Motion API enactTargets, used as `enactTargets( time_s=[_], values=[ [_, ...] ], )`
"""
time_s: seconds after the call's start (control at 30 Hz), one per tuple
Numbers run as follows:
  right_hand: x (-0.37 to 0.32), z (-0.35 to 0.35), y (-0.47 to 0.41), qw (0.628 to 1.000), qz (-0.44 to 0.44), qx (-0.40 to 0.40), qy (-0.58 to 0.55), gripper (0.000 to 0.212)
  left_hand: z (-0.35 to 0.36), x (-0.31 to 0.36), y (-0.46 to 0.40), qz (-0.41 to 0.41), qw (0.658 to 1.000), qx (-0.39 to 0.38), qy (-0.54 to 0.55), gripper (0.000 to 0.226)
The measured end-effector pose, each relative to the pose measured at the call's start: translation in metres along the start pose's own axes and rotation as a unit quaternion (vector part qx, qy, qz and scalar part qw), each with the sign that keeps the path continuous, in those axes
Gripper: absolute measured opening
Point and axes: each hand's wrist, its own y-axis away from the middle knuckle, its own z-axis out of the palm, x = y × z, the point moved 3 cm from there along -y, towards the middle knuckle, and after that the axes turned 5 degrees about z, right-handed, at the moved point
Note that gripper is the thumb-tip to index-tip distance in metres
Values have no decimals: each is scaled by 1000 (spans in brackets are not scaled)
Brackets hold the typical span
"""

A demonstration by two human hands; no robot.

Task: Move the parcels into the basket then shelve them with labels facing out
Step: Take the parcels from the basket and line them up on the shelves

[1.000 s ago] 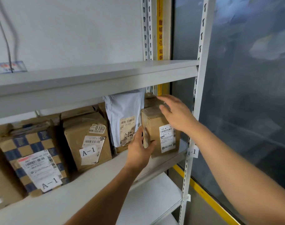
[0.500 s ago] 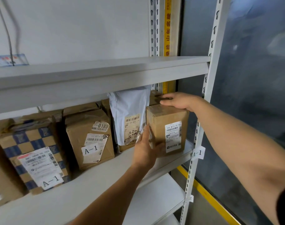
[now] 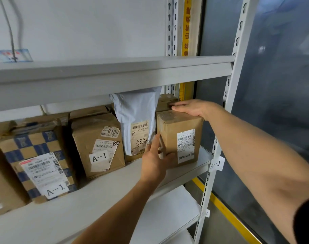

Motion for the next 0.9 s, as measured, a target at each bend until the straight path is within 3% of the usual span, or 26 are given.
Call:
enactTargets(
  time_s=[0.23,0.47,0.77,0.9],
  values=[
    [-12,9,7,1000,-21,-9,5,65,-15,-2,7,-2,1000,5,-1,87],
    [-13,7,11,997,-36,-9,-62,53,-18,1,7,-1,1000,12,-9,90],
    [-9,-1,-30,980,-44,98,-166,57,-20,-4,4,40,999,4,-17,86],
    [-6,7,-54,993,-33,27,-110,69,-20,-11,1,46,999,15,-16,88]
  ],
)
